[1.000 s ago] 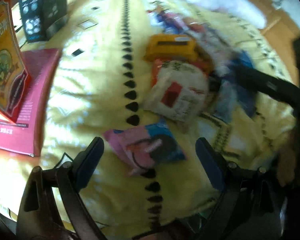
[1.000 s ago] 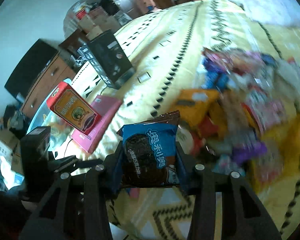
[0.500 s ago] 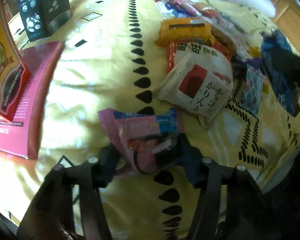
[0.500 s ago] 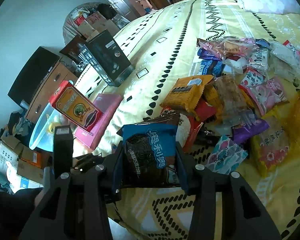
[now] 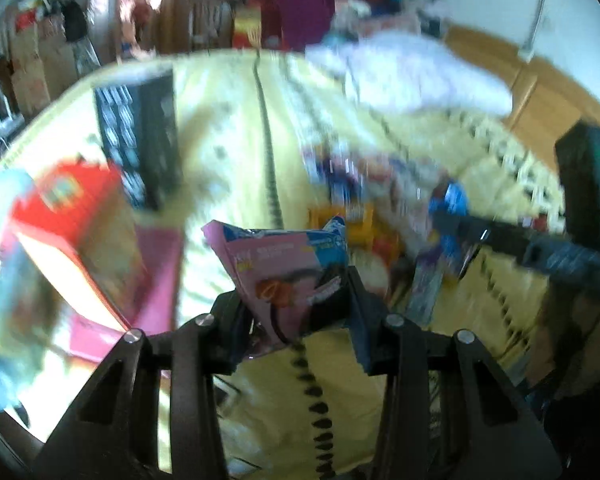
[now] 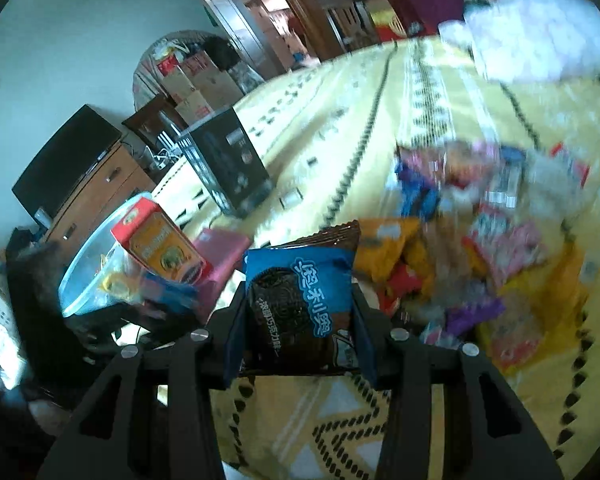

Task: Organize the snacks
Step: 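Carry both packets over the glass bowl and open both tools to drop them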

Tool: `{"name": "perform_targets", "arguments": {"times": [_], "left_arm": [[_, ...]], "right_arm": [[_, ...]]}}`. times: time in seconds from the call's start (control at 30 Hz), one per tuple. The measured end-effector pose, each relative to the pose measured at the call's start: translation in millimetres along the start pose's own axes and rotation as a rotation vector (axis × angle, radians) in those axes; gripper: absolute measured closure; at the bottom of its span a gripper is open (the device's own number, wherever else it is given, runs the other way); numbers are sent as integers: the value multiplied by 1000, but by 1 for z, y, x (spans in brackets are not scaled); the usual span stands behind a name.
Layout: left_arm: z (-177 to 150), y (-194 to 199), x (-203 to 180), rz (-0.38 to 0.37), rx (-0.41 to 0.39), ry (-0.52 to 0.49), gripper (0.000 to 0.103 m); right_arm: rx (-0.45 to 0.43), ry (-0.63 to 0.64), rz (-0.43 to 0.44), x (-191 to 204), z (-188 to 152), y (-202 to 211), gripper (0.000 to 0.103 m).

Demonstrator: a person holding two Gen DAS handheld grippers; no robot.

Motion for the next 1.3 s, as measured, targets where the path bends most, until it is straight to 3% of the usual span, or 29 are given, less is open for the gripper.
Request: {"name": "perform_targets", "arguments": {"times": [0.13, 0.3, 0.6, 0.73, 0.9, 1.07, 1.3], "left_arm": [[37, 41, 28, 41, -111, 38, 60], [57, 99, 103, 159, -219, 124, 60], [62, 182, 264, 357, -331, 358, 60], [59, 186, 323, 416, -319, 439, 60], [43, 178, 376, 452, -273, 524, 60], [26, 168, 407, 476, -224, 574, 60], [10, 168, 413, 472, -187, 585, 60]], "right_arm": [[-47, 41, -5, 23, 30, 10, 53], [-95, 140, 44, 86, 77, 9, 53], [-76, 346, 246, 268, 135, -31, 53], [-4, 429, 314, 347, 135, -68, 53], [94, 470, 372, 415, 123, -111, 53], [166, 484, 386, 451, 106, -145, 53], [188, 499, 394, 467, 95, -157, 53]]}}
Point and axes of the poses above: each gripper's, at about its wrist camera, not at the fingertips, and y roughly against the way its jaws point, x to its left, z to its top, the point moved 10 cm from there along -y, roughly the way its jaws point, and after that the axes turned 6 degrees about x, right-handed, at the moved point
